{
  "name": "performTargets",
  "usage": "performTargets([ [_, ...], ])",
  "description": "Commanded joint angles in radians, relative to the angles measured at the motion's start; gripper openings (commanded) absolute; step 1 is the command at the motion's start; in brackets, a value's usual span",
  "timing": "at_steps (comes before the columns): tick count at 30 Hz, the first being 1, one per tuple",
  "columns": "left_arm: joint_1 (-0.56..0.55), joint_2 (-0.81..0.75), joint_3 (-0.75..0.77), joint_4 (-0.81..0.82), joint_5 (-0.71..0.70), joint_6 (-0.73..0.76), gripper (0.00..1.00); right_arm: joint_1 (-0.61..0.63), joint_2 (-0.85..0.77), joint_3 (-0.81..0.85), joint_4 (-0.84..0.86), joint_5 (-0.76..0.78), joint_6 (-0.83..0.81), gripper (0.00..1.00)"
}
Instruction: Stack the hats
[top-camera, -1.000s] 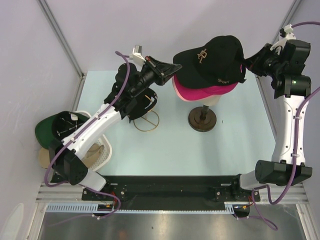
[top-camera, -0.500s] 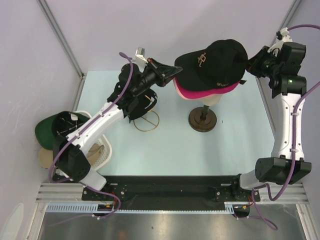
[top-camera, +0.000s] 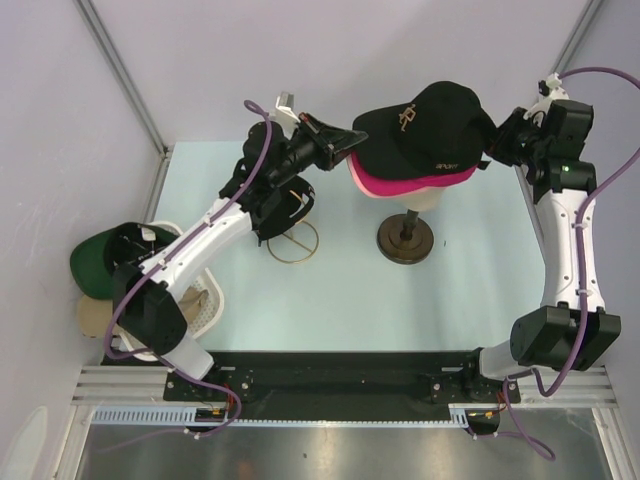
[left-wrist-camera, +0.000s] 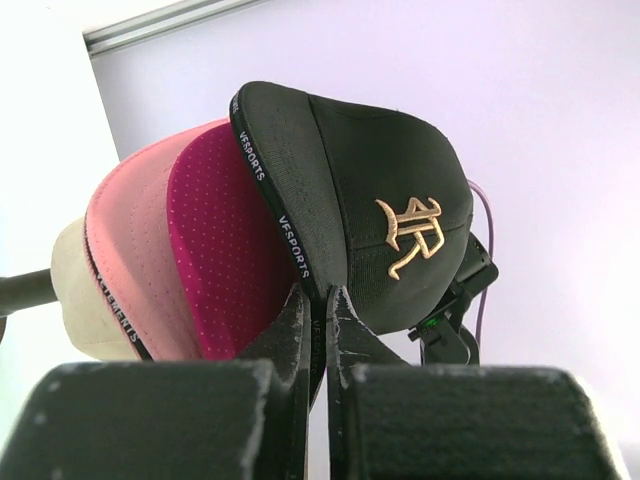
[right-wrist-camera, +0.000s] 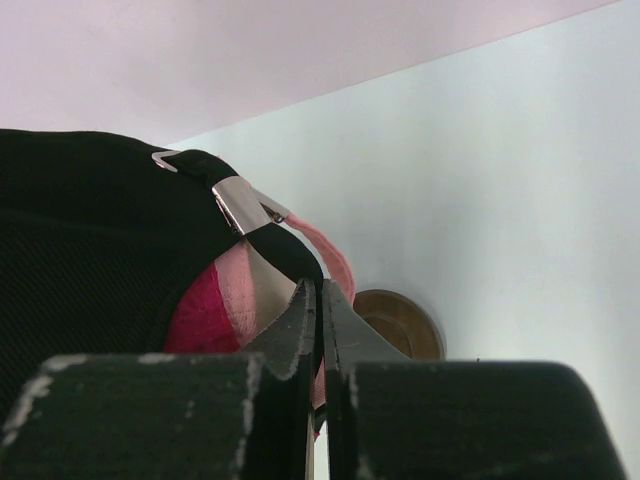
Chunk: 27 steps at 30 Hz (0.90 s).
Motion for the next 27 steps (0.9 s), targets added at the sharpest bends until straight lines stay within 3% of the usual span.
performTargets([
  [1,0.064,-0.015,-0.046,-0.219,-0.183,0.085,0.0,-0.025,0.025,-0.082,-0.159,0.127,-0.076,0.0],
  [8,0.064,0.007,-0.029,-0.227,-0.138,0.169,0.0,-0.026,-0.005,-0.092,-0.156,0.089,-0.079,0.0],
  [13,0.052,0.101,0.187,-0.224,0.05,0.315,0.0,-0.028,-0.055,-0.066,-0.095,-0.036,-0.051,0.0],
  [15,0.046,0.148,0.303,-0.34,0.054,0.387,0.0,-0.029,-0.061,-0.055,-0.084,-0.066,-0.04,0.0],
  [18,0.046,0.181,0.384,-0.446,0.043,0.441,0.0,-0.036,-0.062,-0.05,-0.084,-0.1,-0.025,0.1],
  [27,0.047,0.185,0.41,-0.491,0.043,0.464,0.0,-0.092,-0.156,-0.078,-0.07,-0.165,0.001,0.45],
])
